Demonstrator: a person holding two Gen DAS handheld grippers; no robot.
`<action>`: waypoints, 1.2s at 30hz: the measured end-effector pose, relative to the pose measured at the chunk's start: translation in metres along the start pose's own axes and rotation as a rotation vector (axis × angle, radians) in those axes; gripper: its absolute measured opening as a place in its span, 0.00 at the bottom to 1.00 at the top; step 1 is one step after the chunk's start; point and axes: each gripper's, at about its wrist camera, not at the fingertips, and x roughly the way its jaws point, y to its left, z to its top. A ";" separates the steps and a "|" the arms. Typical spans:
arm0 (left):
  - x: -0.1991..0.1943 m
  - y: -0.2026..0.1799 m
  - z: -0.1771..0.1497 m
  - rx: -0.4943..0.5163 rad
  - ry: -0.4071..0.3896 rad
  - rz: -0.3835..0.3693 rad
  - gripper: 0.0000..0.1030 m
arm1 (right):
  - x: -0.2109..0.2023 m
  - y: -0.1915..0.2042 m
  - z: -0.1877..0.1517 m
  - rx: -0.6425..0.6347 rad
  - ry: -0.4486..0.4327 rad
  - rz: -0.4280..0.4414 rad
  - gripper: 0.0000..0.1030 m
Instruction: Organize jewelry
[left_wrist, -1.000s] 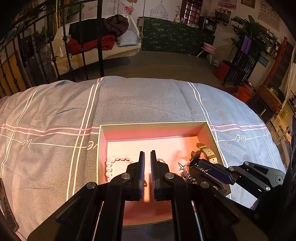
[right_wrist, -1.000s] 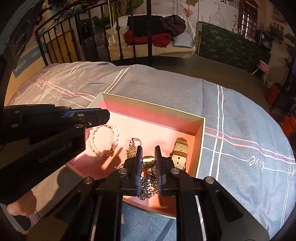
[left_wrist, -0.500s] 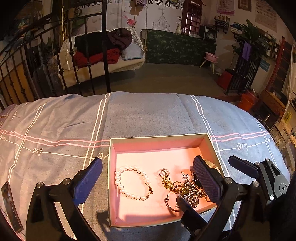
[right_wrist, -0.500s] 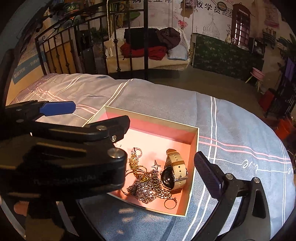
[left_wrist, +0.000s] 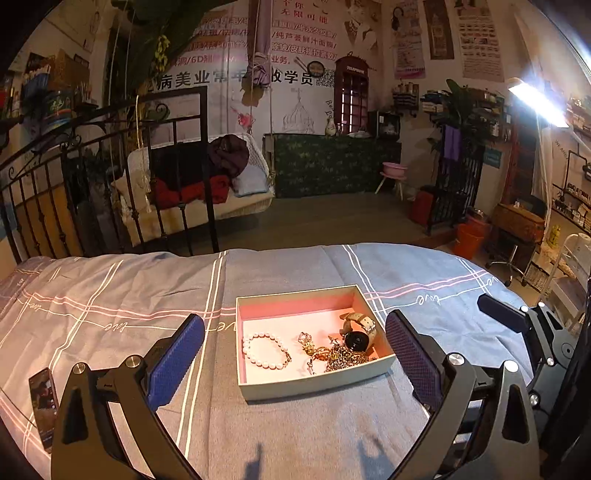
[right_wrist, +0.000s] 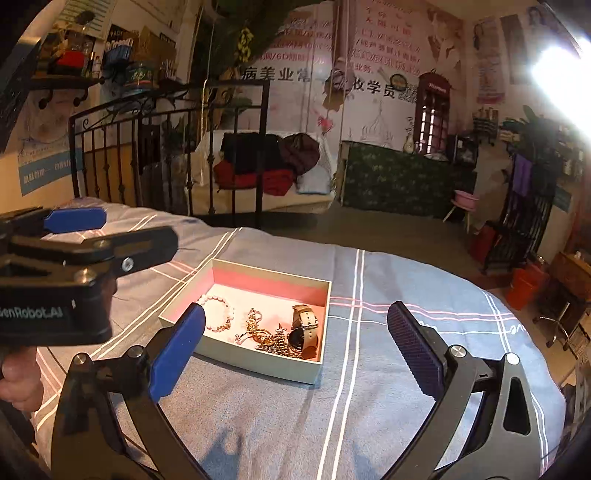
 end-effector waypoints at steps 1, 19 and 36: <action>-0.008 -0.001 -0.004 -0.001 -0.008 -0.003 0.94 | -0.008 -0.002 -0.003 0.012 -0.016 -0.009 0.95; -0.028 0.000 -0.021 -0.029 -0.019 0.002 0.94 | -0.038 -0.001 -0.014 0.012 -0.074 -0.047 0.95; -0.027 0.006 -0.022 -0.040 -0.020 0.039 0.94 | -0.034 -0.018 -0.009 0.035 -0.071 -0.091 0.95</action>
